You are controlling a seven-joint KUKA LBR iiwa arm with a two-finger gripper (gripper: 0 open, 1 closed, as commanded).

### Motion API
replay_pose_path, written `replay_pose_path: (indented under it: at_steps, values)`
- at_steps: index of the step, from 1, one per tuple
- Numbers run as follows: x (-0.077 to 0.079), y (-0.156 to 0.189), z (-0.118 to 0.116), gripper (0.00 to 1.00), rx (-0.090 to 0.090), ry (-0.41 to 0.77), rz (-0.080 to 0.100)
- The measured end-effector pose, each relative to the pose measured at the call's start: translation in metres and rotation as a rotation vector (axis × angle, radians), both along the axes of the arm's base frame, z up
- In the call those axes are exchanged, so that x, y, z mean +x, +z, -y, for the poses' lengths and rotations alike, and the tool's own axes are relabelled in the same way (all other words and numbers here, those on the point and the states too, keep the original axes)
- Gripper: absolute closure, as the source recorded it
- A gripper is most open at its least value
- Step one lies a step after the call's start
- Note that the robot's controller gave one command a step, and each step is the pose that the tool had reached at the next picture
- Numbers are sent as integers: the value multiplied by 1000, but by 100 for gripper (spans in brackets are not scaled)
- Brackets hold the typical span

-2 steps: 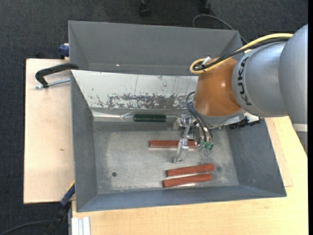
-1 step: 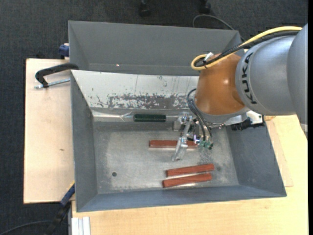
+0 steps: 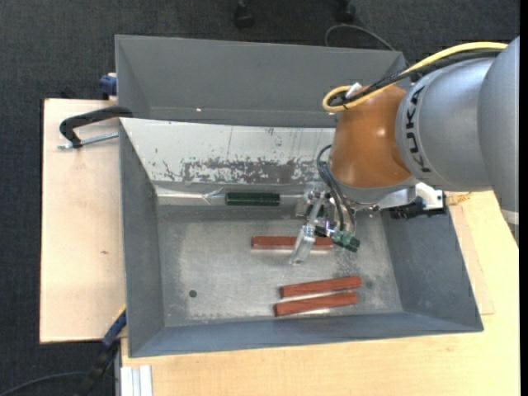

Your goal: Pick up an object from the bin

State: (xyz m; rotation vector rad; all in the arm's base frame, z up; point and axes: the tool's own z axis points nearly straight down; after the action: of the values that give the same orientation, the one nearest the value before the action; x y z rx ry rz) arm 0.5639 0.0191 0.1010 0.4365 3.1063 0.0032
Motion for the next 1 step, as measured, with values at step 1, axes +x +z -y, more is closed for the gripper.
replay_pose_path:
  at_steps: [1]
  values:
    - [-6,-31,-11,0,1,-107,-7]
